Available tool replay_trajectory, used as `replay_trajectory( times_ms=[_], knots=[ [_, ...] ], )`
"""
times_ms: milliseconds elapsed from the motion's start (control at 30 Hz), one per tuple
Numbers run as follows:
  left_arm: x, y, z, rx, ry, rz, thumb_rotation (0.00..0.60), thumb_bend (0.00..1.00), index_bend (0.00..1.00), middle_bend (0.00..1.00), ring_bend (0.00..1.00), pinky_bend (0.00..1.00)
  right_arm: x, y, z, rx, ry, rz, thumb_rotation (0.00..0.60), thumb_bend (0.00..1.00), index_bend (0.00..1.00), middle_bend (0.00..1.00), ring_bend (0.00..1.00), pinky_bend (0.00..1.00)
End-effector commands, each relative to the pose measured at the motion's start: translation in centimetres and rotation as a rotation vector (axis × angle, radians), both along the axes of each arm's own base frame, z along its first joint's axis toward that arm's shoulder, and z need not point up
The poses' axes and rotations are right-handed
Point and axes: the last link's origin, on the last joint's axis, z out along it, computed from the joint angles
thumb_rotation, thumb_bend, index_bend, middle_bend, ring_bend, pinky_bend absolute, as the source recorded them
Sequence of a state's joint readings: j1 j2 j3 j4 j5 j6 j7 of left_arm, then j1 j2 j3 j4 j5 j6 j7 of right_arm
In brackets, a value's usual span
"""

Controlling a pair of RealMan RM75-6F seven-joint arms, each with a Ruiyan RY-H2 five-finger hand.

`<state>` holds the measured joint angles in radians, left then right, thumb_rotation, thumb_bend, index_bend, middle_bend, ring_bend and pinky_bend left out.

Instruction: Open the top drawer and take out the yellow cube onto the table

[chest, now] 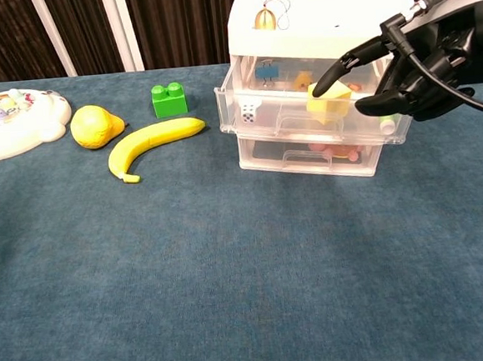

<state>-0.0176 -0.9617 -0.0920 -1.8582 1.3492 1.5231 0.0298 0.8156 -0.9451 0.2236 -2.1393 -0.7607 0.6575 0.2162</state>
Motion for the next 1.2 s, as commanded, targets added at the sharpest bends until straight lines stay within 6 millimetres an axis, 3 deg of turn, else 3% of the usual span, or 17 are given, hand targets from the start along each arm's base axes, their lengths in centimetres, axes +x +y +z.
replay_trajectory(
  times_ms=[33,1200],
  knots=[
    [0.01,-0.01,0.00,0.000,0.000,0.000,0.600,0.34,0.07,0.00,0.00,0.00,-0.16,0.14,0.07,0.007,0.000,0.001,0.600,0.54,0.24,0.94,1.00,1.00],
    [-0.03,-0.04,0.08,0.003,-0.001,0.003,0.600,0.34,0.07,0.00,0.00,0.00,-0.06,0.16,0.05,0.034,0.036,0.035,0.600,0.54,0.25,0.94,1.00,1.00]
  ],
)
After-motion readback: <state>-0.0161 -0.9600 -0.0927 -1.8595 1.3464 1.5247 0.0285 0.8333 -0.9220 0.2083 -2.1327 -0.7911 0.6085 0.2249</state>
